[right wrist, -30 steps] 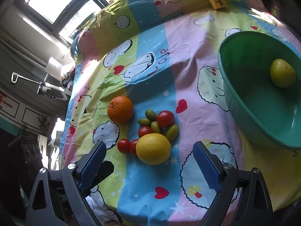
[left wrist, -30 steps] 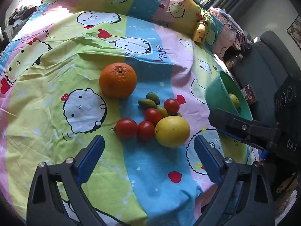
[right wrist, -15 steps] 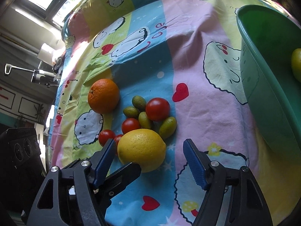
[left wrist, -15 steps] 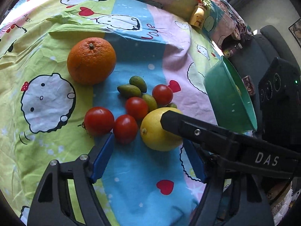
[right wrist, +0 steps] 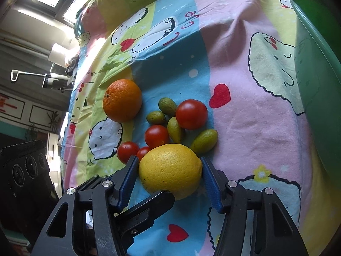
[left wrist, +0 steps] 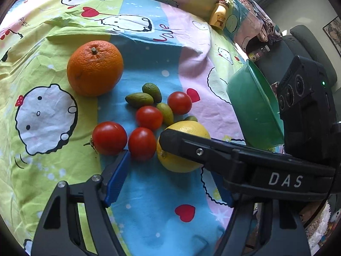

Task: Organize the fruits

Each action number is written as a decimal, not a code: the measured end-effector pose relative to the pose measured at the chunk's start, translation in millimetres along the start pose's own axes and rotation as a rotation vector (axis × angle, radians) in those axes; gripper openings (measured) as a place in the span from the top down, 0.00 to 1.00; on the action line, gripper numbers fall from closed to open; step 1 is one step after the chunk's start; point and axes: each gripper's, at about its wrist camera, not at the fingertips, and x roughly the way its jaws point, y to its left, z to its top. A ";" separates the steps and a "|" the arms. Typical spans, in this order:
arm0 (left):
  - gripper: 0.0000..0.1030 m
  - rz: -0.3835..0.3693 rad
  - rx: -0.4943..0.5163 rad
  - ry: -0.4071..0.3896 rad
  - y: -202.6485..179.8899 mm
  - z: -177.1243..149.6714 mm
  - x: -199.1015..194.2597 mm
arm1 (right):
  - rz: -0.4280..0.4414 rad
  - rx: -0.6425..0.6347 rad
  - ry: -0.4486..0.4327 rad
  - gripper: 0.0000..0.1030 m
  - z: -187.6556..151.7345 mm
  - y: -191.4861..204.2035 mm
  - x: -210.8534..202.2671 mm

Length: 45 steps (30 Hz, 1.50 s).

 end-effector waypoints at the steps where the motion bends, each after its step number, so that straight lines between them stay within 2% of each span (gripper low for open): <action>1: 0.29 0.000 0.004 -0.001 -0.3 -0.2 0.0 | 0.002 -0.003 -0.003 0.41 0.0 0.4 0.4; 6: 0.33 0.005 0.021 0.003 -4.9 -0.2 -2.9 | -0.015 -0.009 -0.021 0.41 -3.2 1.6 -3.2; 11: 0.35 0.015 0.063 -0.033 -19.0 2.9 -15.2 | -0.013 -0.027 -0.064 0.41 -4.3 7.2 -19.3; 27: 0.36 -0.007 0.231 -0.158 -91.3 26.4 -54.3 | -0.011 -0.038 -0.268 0.41 -2.1 13.9 -113.0; 41: 0.36 -0.032 0.286 -0.191 -115.1 22.2 -73.2 | -0.027 -0.046 -0.339 0.41 -12.3 19.9 -149.0; 42: 0.37 -0.036 0.288 -0.192 -115.1 22.0 -73.9 | -0.030 -0.048 -0.341 0.41 -12.6 21.1 -149.7; 43: 0.43 -0.054 0.290 -0.189 -115.1 22.0 -74.4 | -0.032 -0.049 -0.343 0.41 -13.5 21.6 -150.8; 44: 0.50 -0.106 0.291 -0.166 -115.5 22.0 -74.2 | -0.022 -0.049 -0.342 0.41 -13.8 22.2 -151.1; 45: 0.48 -0.095 0.288 -0.163 -116.3 21.7 -74.6 | 0.009 -0.049 -0.330 0.41 -13.5 22.5 -150.1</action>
